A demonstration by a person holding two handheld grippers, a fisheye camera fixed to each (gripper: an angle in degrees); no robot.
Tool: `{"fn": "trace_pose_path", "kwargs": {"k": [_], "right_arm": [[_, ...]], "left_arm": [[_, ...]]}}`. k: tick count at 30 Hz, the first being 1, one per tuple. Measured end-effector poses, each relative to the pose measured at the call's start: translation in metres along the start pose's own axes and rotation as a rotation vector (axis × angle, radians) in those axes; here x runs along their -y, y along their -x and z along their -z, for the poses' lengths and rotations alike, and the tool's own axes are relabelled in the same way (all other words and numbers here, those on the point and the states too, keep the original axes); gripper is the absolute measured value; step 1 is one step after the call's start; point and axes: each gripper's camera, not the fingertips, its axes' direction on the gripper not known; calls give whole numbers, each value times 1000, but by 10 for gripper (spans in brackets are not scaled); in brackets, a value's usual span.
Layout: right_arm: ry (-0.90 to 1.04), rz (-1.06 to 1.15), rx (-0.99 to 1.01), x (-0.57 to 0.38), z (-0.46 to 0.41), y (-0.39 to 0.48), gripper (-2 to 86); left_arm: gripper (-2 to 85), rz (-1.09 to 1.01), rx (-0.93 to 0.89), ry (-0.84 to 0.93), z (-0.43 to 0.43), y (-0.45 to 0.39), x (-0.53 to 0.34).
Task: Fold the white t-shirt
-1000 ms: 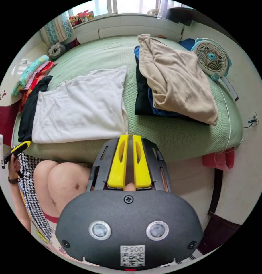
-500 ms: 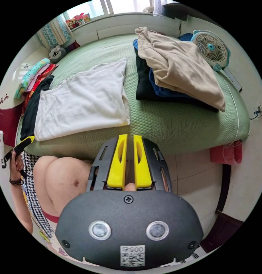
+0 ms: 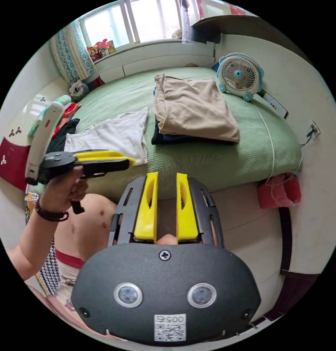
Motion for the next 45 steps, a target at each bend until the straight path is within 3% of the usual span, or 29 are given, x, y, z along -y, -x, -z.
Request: {"fn": "trace_pose_path", "kwargs": {"k": [8,14,22,31,37,45], "right_arm": [[28,52,-6,22,-15,-2,93],[19,130,62,112,-34,18,93],[302,38,260,278,-146,35,113],[453,-138,305,333,-240,27,100],[394,-172,291,344,-232,38,6],[332,-109,197,360,-154,37,-12]], "left_arm": [[75,65,64,44,-19,10,-4],[40,43,27,-5,20,33,-28],[40,56,-13,-61,52,65,-47],[40,66,-75,-89,69,98,-63],[39,71,-110,-103,83,108,-71],[35,16,-179,-166,117,77,-74]]}}
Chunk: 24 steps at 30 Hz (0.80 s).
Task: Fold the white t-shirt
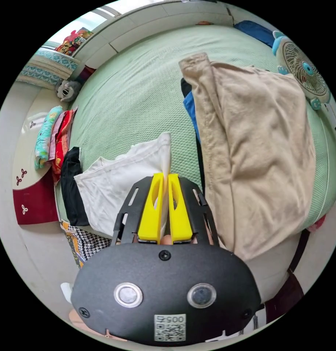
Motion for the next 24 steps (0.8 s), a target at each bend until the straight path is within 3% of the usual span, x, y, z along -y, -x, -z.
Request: {"fn": "trace_pose_path", "kwargs": {"k": [4,11,18,24], "right_arm": [[-21,-20,-143,-11,40,1,-12],[-59,-20,-221,-22,69,37,-13],[-77,139,-197,-5,63,176,-13],[-16,289,-152,23,1,308,-4]], "left_arm": [[35,-31,-39,-34,15,-18,2],[35,12,15,-77,48,0,-8],[36,162,160,-123,98,80,-35],[35,324,265,-76,107,158,-57]]}}
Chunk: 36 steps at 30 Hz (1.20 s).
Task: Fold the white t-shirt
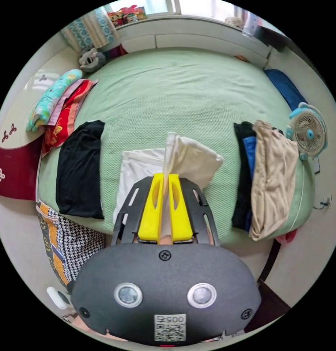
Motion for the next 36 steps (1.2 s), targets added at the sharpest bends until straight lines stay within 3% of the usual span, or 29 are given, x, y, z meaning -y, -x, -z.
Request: {"fn": "trace_pose_path", "kwargs": {"k": [3,9,17,21,28,32,36], "right_arm": [[19,37,35,23,-37,35,47],[-18,147,120,-4,-50,34,87],[-41,149,11,-136,-48,-29,78],[19,136,-4,-166,-74,-32,64],[56,178,-59,-174,-83,-33,39],[-64,213,-5,-178,-50,-47,78],[-197,152,40,-148,-24,-80,109]], "left_arm": [[39,81,117,79,-36,38,5],[69,135,39,64,-57,74,2],[76,0,-41,71,-94,35,37],[64,9,102,138,-130,27,47],[40,47,159,105,-113,31,36],[64,35,84,37,-90,36,32],[130,16,41,93,-102,38,42]]}}
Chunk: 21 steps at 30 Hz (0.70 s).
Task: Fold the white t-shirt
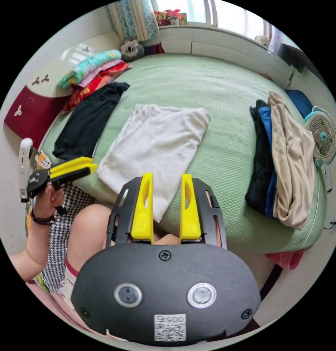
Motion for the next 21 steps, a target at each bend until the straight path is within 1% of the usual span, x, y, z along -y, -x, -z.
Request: {"fn": "trace_pose_path", "kwargs": {"k": [6,10,14,16,18,21], "right_arm": [[34,-83,-14,52,-45,-40,128],[64,-125,-10,68,-82,-53,128],[77,-141,-22,64,-103,-53,122],[11,-107,-51,48,-99,-41,106],[-25,-100,-21,33,-95,-38,88],[-40,-129,39,17,-88,-41,67]], "left_arm": [[137,22,-18,70,-38,0,5],[138,21,-18,61,-45,-1,1],[137,23,-2,81,-44,-5,1],[135,21,3,80,-43,-7,-1],[127,8,-2,62,-39,-10,-7],[80,7,-71,49,-34,-13,-14]]}}
